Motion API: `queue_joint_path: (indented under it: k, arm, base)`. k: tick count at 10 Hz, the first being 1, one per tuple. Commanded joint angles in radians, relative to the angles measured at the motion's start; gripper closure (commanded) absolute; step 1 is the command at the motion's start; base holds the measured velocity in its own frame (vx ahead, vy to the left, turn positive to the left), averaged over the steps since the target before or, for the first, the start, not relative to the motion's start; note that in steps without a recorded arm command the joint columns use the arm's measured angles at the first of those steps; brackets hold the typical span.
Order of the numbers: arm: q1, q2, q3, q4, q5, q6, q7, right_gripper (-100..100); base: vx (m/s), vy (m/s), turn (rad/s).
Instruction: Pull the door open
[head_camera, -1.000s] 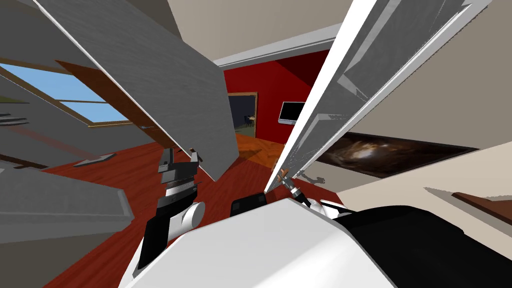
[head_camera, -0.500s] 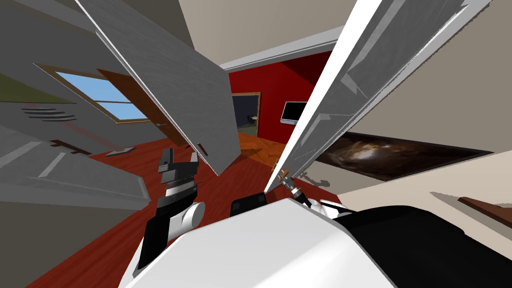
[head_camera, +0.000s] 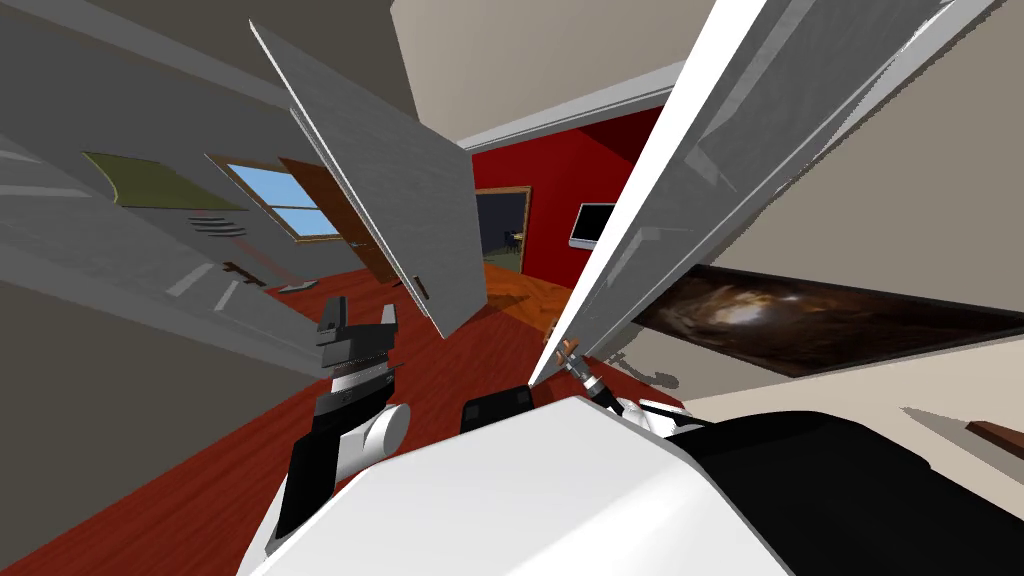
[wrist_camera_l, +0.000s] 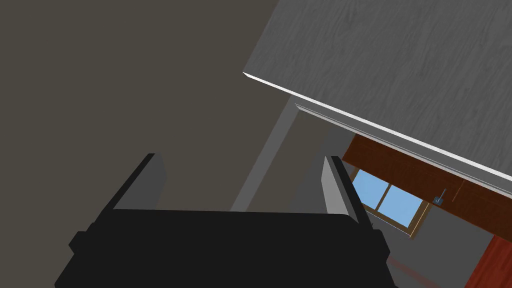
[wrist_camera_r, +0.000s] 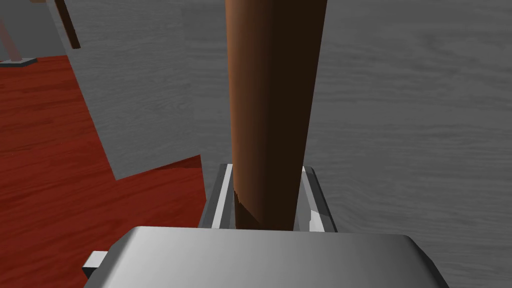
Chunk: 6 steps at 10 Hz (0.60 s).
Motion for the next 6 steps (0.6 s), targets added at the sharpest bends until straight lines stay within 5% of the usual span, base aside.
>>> queue_joint_path:
  k: [1, 6]
  arm:
    - [-0.001, 0.003, 0.006, 0.013, -0.003, -0.012, -0.006, 100]
    - [-0.002, 0.006, 0.019, 0.024, -0.007, -0.018, -0.01, 100]
  base:
    - [-0.248, -0.089, 0.157]
    - [-0.162, -0.081, 0.118]
